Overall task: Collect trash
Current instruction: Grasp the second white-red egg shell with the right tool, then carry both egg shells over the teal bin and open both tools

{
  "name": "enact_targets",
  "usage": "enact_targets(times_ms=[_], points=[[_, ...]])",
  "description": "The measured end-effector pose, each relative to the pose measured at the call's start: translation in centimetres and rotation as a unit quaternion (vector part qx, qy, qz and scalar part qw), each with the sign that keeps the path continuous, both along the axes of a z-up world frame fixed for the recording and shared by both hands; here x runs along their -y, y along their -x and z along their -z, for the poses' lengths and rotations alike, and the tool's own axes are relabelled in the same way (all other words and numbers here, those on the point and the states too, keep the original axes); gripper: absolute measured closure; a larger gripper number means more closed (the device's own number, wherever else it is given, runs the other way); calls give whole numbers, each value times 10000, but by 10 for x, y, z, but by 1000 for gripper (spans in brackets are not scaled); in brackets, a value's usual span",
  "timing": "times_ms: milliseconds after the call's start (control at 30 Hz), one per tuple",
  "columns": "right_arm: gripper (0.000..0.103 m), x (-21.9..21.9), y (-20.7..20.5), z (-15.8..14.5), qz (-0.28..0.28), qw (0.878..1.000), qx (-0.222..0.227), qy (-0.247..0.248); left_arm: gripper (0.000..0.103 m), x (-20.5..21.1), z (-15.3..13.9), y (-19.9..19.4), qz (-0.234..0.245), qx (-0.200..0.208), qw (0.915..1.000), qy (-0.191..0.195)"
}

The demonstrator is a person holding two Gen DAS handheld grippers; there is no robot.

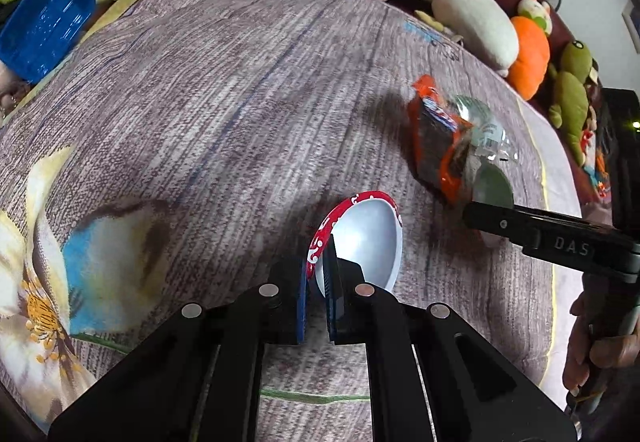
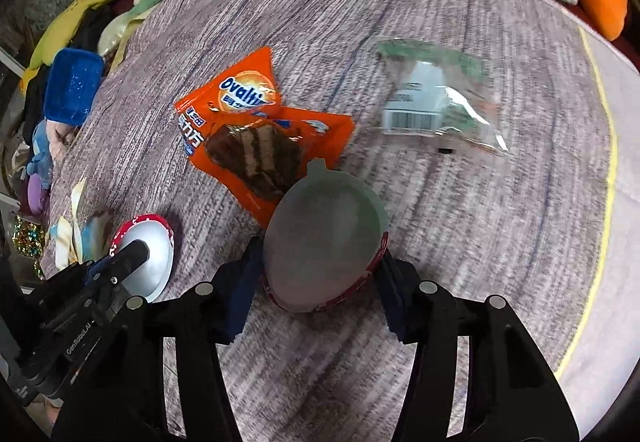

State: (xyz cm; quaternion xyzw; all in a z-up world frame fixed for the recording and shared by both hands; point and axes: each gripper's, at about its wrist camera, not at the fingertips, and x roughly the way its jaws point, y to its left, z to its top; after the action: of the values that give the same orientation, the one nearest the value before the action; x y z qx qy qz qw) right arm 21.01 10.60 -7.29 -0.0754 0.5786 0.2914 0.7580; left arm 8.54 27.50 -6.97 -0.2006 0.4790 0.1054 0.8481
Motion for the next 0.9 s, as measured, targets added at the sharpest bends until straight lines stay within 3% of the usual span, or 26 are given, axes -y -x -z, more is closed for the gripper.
enact_targets(times_ms=[267,500,900], points=[[51,65,7,-18,412,9990,51,-167,95,46,-9,-15,491,38,9988,-26],[51,141,20,-38,928,9950,225,-299,95,111,-19,-28,1087,124,9940,-39],[51,287,52,-57,1998,9771,322,-665,95,247,-37,-42,2231,207,9745,-138]])
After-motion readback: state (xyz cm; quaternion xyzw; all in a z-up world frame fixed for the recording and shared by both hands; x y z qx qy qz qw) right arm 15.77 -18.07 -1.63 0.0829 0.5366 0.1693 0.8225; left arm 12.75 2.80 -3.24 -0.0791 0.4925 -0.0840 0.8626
